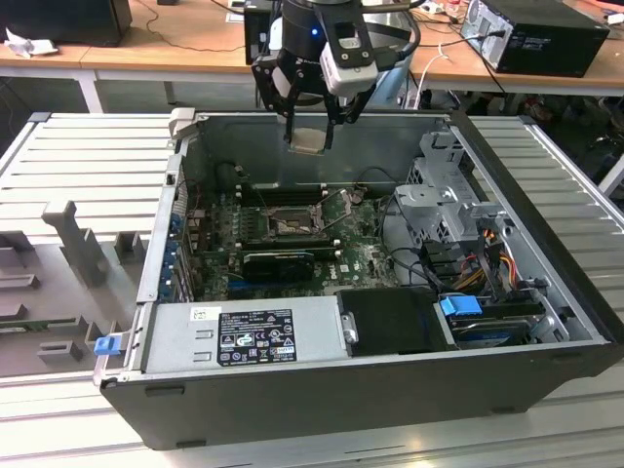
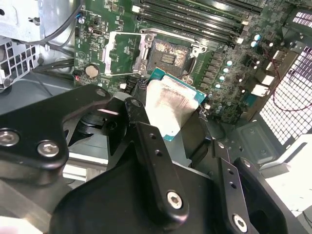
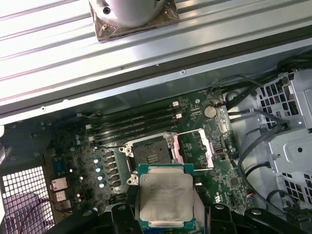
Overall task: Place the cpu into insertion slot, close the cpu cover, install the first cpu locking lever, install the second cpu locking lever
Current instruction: 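Place the cpu into insertion slot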
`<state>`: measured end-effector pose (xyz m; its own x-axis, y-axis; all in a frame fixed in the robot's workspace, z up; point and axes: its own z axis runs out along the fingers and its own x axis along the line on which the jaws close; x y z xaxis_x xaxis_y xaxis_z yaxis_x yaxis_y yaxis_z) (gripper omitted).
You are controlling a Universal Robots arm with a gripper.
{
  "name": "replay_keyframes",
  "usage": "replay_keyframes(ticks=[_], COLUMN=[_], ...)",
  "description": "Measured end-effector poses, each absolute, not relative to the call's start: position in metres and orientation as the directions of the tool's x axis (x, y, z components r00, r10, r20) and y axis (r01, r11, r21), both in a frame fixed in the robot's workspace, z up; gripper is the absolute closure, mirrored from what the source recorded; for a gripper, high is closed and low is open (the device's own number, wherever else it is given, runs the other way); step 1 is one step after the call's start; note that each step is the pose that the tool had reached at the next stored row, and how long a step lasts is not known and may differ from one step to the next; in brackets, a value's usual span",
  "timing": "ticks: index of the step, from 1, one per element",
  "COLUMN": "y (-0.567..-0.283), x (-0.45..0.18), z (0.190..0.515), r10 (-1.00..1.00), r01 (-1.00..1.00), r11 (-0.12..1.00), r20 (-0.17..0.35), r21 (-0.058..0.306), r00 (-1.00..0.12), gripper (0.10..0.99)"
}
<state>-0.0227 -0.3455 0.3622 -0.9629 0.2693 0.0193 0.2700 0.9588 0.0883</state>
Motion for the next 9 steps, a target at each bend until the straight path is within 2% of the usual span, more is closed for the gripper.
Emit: replay_keyframes(ticks=[9], y=[-0.3455], x=[-0.0227], z=[0.362], r10=[0.359], r01=[0.36], r11=[0.929], r20=[0.019], r21=[0.088], r00=[-0.933], gripper=[0.557])
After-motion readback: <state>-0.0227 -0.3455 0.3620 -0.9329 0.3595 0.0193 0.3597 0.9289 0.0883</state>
